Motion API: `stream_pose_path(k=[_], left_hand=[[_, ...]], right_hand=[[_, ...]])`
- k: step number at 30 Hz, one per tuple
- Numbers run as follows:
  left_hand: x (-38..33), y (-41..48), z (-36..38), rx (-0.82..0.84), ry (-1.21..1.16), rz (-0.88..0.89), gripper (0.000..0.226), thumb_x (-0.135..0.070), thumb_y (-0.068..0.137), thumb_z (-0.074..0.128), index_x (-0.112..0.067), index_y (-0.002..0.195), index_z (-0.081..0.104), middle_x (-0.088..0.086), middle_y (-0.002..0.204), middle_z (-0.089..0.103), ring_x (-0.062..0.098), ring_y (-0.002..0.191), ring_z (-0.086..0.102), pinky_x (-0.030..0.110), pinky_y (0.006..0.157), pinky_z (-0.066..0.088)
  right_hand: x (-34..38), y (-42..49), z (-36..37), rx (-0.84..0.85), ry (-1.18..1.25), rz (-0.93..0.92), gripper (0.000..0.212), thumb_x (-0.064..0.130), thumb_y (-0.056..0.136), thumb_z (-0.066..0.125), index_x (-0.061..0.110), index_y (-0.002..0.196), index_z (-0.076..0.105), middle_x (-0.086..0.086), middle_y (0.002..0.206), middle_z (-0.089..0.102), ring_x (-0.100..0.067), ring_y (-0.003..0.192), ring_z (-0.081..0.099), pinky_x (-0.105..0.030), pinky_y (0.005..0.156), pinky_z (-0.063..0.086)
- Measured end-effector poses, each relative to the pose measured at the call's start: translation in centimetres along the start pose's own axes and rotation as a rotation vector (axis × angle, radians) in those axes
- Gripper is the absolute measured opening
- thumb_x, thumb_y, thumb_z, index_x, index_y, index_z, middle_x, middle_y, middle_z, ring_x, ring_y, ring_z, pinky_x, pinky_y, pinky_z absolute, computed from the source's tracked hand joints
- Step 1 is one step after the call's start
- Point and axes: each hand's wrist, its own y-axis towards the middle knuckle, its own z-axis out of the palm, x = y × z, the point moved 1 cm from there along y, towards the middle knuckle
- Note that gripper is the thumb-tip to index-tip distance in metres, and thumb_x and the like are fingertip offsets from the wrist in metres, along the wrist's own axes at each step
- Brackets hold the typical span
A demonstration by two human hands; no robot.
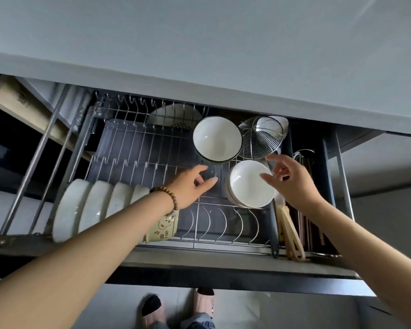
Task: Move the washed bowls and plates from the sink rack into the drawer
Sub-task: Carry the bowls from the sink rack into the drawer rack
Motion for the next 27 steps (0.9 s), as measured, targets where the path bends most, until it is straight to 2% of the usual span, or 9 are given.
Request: stream_pose_path(k=[3,6,8,12,17,20,22,25,27], left_hand=[[-2.1,1.6,2.5,0.026,-0.059,-0.064,0.062,-0.051,0.094,0.034,-0.024,0.147,0.017,0.004,0.094,0.063,0.016,0.072,0.058,0.029,0.069,0.049],[-3.1,2.7,4.2,0.043,-0.149,-0.101,0.061,-0.047,0.095,0.035,-0.029,0.148,0.011,-0.001,0.084,0.063,0.014,0.058,0.057,0.025,0.052,0.05],[-3.4,3.3,5.0,0.055,-0.188,-0.103,0.06,-0.045,0.096,0.037,-0.031,0.148,0.011,-0.002,0.079,0.063,0.014,0.055,0.058,0.029,0.055,0.053],[-3.6,3.8,5.7,0.041,-0.253,-0.123,0.061,-0.038,0.096,0.042,-0.034,0.147,0.01,0.001,0.076,0.064,0.015,0.053,0.06,0.031,0.057,0.055],[-3.1,4.4,6.6,0.039,-0.347,-0.161,0.064,-0.03,0.096,0.047,-0.037,0.147,0.009,0.005,0.071,0.065,0.015,0.051,0.06,0.026,0.052,0.054],[-2.9,4.4,6.8,0.021,-0.398,-0.15,0.064,-0.027,0.096,0.048,-0.041,0.146,0.01,0.005,0.069,0.065,0.014,0.051,0.06,0.027,0.052,0.053],[-3.2,4.2,6.5,-0.017,-0.427,-0.114,0.062,-0.024,0.096,0.048,-0.043,0.144,0.015,0.004,0.063,0.061,0.014,0.05,0.058,0.027,0.05,0.051],[-4.1,3.5,5.1,-0.095,-0.386,-0.05,0.044,-0.026,0.097,0.045,-0.032,0.138,0.03,0.002,0.053,0.054,0.013,0.044,0.054,0.022,0.043,0.046],[-4.4,2.7,3.8,-0.103,-0.352,-0.05,0.024,-0.029,0.098,0.041,-0.02,0.12,0.044,0.002,0.05,0.051,0.013,0.043,0.051,0.02,0.041,0.044]], right_hand=[[-3.2,0.0,-0.4,0.027,-0.048,0.112,0.061,0.028,0.085,0.074,0.015,0.139,0.049,-0.011,0.109,0.059,-0.022,0.093,0.058,-0.032,0.082,0.048],[-5.3,0.2,0.1,0.135,-0.04,0.202,0.068,0.034,0.089,0.068,0.02,0.148,0.038,-0.006,0.1,0.064,-0.02,0.091,0.061,-0.04,0.089,0.051],[-5.8,0.2,0.6,0.228,0.01,0.225,0.069,0.032,0.092,0.065,0.02,0.151,0.032,-0.004,0.094,0.068,-0.017,0.081,0.065,-0.039,0.084,0.055],[-5.9,0.1,1.3,0.313,0.146,0.274,0.074,0.022,0.093,0.064,0.023,0.154,0.022,-0.009,0.091,0.071,-0.019,0.07,0.067,-0.025,0.059,0.055],[-6.0,-0.1,1.9,0.254,0.204,0.264,0.077,0.009,0.091,0.065,0.027,0.153,0.023,-0.018,0.095,0.072,-0.016,0.065,0.067,-0.026,0.063,0.058],[-5.7,-0.2,1.7,0.21,0.271,0.26,0.074,0.001,0.09,0.062,0.025,0.152,0.028,-0.017,0.084,0.071,-0.015,0.061,0.064,-0.028,0.065,0.058],[-5.1,-0.4,1.1,0.196,0.357,0.264,0.071,-0.002,0.091,0.059,0.023,0.151,0.03,-0.015,0.077,0.067,-0.014,0.06,0.063,-0.022,0.059,0.057],[-3.7,-1.0,0.2,0.196,0.498,0.264,0.065,-0.002,0.092,0.057,0.025,0.147,0.036,-0.015,0.081,0.062,-0.012,0.06,0.061,-0.017,0.056,0.053],[-2.6,-1.6,0.1,0.214,0.503,0.228,0.057,0.001,0.092,0.059,0.022,0.143,0.043,-0.015,0.084,0.062,-0.009,0.058,0.062,-0.016,0.059,0.053]])
